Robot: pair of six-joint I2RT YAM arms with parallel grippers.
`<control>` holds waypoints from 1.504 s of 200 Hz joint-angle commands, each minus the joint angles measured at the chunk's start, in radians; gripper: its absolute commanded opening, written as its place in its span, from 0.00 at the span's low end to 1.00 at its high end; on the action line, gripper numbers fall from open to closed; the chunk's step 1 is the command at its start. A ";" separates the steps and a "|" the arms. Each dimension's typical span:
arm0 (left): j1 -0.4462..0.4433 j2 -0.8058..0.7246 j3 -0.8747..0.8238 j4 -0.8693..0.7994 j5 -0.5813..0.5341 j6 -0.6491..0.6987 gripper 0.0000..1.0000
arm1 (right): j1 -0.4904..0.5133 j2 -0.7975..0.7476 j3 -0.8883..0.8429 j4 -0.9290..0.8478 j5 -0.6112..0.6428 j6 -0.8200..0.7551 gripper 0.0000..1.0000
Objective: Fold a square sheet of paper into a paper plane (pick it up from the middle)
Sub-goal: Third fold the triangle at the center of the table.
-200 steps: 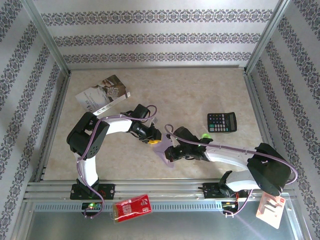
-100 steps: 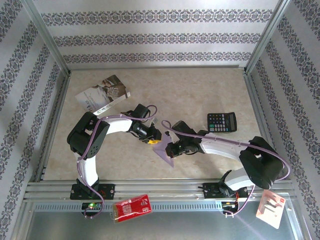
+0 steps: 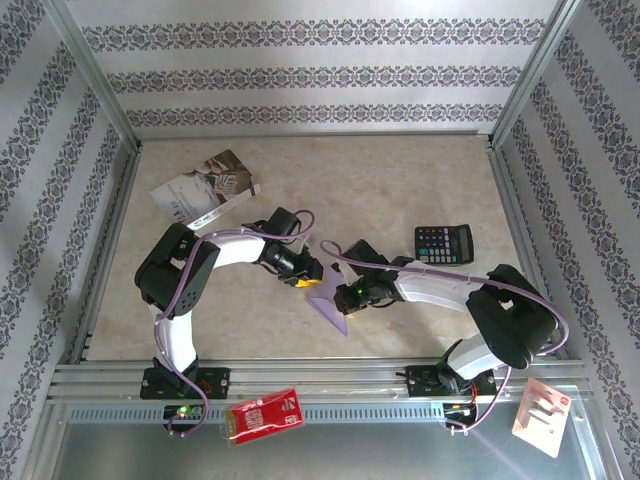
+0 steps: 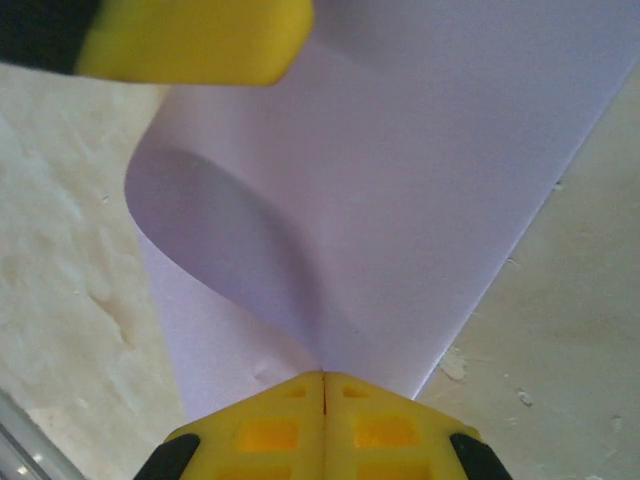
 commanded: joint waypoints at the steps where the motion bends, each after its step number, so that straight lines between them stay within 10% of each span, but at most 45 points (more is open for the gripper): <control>1: -0.013 0.103 -0.025 -0.014 -0.080 0.035 0.32 | -0.015 0.017 0.028 -0.022 0.026 -0.025 0.01; 301: -0.013 0.106 -0.027 -0.012 -0.075 0.036 0.32 | 0.006 0.051 0.012 0.036 0.012 0.010 0.01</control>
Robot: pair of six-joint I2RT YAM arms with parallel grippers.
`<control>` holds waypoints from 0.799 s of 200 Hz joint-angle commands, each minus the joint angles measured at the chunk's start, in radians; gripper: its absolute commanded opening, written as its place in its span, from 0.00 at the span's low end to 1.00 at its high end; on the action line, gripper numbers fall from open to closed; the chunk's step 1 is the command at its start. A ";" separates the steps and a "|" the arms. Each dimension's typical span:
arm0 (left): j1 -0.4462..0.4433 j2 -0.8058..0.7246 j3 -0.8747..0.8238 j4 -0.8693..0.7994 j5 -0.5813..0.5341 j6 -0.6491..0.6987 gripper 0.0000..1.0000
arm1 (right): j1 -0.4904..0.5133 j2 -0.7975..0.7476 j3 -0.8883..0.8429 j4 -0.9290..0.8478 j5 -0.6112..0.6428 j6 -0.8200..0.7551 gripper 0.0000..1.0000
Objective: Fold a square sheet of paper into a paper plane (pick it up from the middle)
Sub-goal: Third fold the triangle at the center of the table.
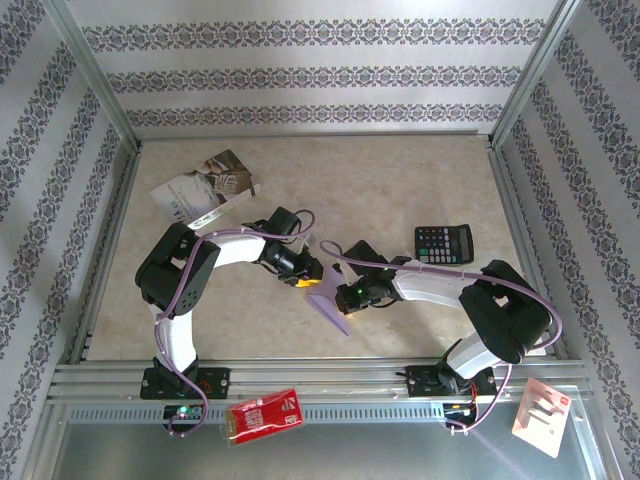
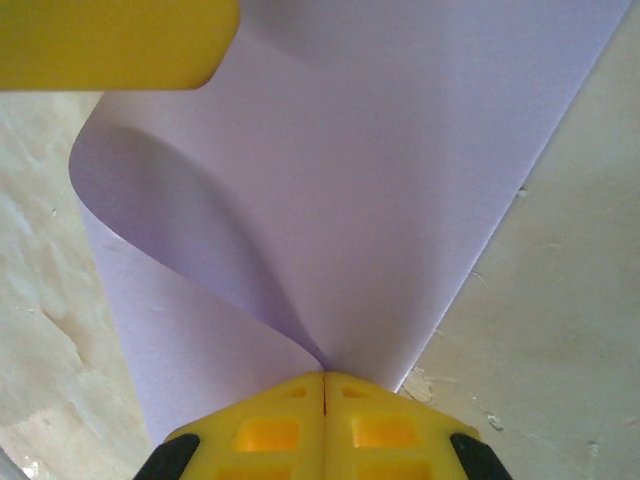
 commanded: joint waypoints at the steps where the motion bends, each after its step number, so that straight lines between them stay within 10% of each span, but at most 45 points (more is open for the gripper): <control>1: -0.014 0.102 -0.034 -0.001 -0.078 0.033 0.32 | 0.011 0.018 0.019 0.012 0.004 0.006 0.01; 160: -0.013 0.102 -0.034 -0.006 -0.076 0.035 0.32 | 0.013 -0.012 0.026 0.002 -0.012 0.001 0.01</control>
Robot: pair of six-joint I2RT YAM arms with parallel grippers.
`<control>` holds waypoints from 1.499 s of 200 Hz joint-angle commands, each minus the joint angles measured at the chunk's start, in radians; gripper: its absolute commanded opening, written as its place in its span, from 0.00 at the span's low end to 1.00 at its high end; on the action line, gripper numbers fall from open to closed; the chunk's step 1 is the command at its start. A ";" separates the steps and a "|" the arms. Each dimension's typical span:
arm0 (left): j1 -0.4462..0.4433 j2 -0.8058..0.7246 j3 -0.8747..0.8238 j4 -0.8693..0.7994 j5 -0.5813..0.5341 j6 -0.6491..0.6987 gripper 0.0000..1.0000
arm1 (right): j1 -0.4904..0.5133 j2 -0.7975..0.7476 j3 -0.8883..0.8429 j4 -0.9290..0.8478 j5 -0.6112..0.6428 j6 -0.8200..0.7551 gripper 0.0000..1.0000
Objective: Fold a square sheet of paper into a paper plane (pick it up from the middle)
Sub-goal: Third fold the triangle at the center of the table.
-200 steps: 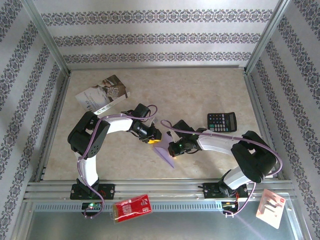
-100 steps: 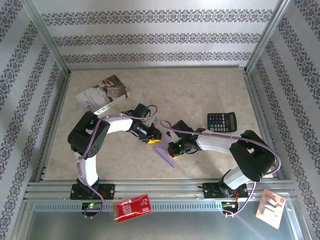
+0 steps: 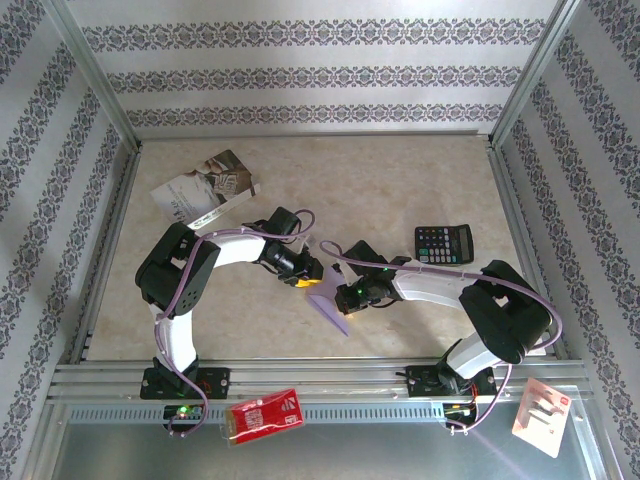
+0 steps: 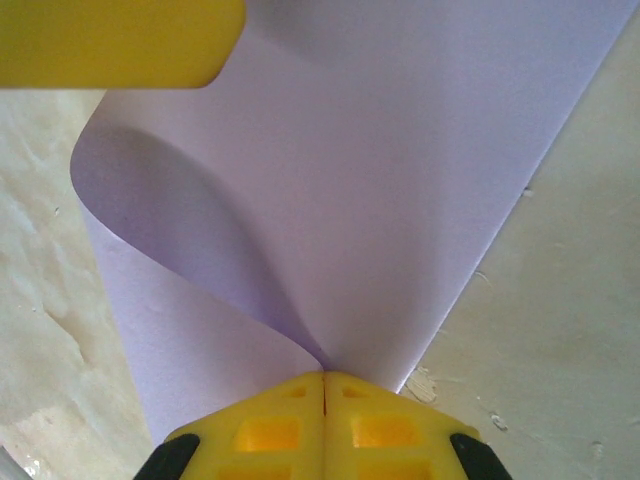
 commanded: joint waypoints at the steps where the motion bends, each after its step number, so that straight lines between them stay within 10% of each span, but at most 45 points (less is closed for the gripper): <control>1: -0.014 0.102 -0.034 -0.006 -0.076 0.035 0.32 | 0.011 -0.010 0.026 0.001 -0.012 0.002 0.01; 227: 0.050 -0.031 0.027 0.071 -0.051 -0.039 0.44 | 0.103 -0.028 -0.098 0.090 0.084 0.193 0.00; 300: 0.023 0.029 0.021 0.106 0.009 -0.062 0.31 | 0.086 -0.026 -0.059 0.081 0.043 0.132 0.00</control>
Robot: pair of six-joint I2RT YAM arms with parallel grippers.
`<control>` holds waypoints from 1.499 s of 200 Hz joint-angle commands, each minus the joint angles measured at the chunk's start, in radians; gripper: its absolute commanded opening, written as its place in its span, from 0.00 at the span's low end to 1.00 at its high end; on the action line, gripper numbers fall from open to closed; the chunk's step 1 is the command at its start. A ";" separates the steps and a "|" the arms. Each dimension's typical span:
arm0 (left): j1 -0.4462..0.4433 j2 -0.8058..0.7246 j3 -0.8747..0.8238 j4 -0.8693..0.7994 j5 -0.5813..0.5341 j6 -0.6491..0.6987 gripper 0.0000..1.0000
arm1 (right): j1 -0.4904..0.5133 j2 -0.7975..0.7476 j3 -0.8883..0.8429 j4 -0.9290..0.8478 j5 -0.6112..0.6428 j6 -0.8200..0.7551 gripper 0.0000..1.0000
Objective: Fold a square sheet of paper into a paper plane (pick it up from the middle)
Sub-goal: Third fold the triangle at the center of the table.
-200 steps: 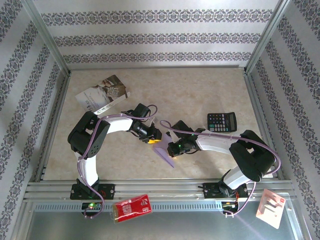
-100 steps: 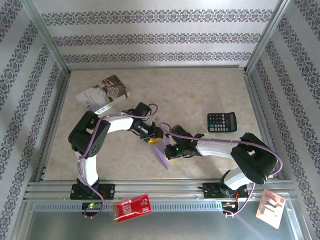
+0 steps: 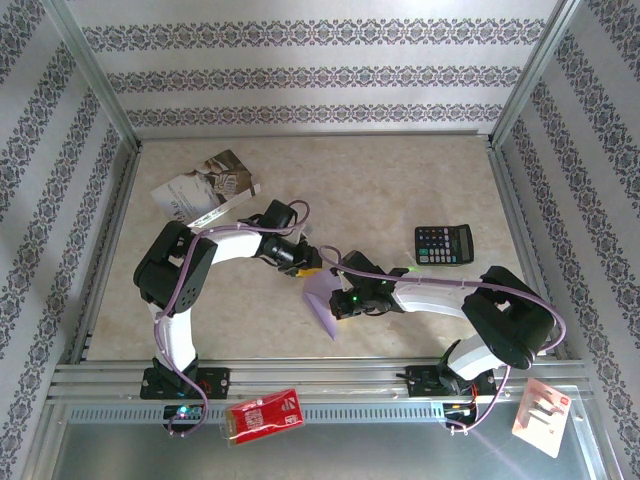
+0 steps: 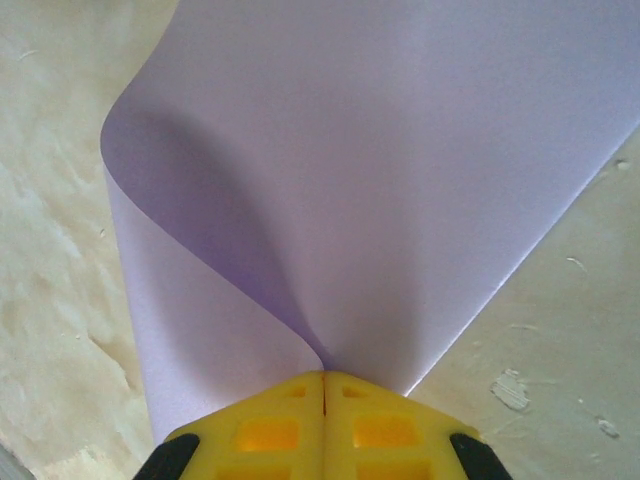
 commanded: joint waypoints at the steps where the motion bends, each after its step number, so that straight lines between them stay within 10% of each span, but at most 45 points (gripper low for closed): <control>1: -0.017 0.032 -0.001 0.031 0.023 -0.008 0.31 | -0.002 0.007 0.009 -0.054 -0.017 -0.035 0.00; 300: -0.030 0.069 -0.028 -0.059 -0.049 0.055 0.26 | -0.026 0.037 0.054 -0.096 -0.023 -0.069 0.00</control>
